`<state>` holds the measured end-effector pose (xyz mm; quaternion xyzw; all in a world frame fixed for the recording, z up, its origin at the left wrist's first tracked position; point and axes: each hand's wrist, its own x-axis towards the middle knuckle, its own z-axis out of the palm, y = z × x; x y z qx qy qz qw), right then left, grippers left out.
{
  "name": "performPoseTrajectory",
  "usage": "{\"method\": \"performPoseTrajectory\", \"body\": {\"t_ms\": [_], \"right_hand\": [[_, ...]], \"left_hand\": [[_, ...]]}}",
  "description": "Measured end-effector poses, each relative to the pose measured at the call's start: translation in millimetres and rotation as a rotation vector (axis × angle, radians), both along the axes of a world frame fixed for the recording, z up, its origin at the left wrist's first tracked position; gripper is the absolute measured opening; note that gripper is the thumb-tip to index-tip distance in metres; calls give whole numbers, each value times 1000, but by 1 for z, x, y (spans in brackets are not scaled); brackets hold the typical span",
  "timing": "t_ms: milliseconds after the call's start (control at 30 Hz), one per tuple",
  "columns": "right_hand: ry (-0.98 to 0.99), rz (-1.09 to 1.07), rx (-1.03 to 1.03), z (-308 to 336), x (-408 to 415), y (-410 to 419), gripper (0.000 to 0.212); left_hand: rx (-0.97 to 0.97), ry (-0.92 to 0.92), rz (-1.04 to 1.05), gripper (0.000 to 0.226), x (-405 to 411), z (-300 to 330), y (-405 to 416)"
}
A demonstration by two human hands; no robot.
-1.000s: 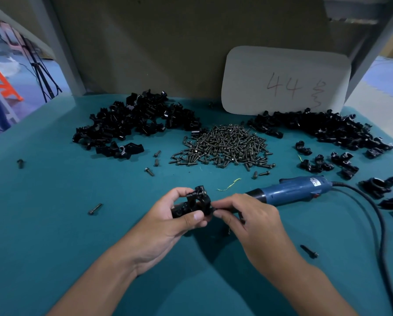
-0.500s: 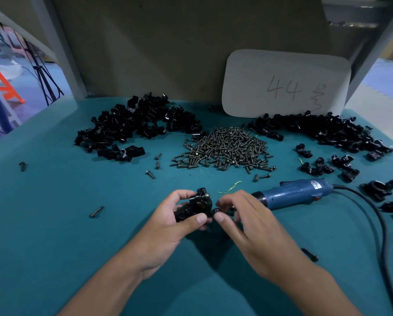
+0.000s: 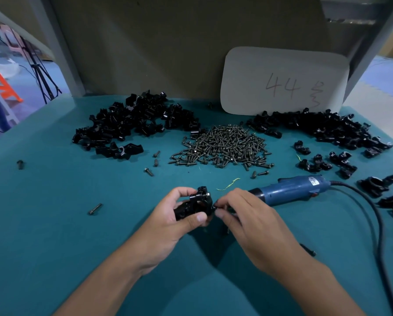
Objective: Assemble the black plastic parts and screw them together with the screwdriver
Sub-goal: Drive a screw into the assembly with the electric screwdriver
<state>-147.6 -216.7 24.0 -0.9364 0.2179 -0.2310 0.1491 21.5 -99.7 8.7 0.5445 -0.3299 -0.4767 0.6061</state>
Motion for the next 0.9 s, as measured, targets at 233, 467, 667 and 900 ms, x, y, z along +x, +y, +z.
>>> {"method": "performPoseTrajectory", "body": {"t_ms": [233, 467, 667, 900], "right_hand": [[28, -44, 40, -2, 1, 2, 29], [67, -44, -16, -1, 2, 3, 34], [61, -17, -11, 2, -1, 4, 22], [16, -133, -124, -1, 1, 2, 37]], "left_hand": [[2, 16, 32, 49, -2, 1, -1], [-8, 32, 8, 51, -3, 2, -1], [-14, 48, 34, 49, -4, 1, -1], [-16, 27, 30, 49, -6, 2, -2]]}}
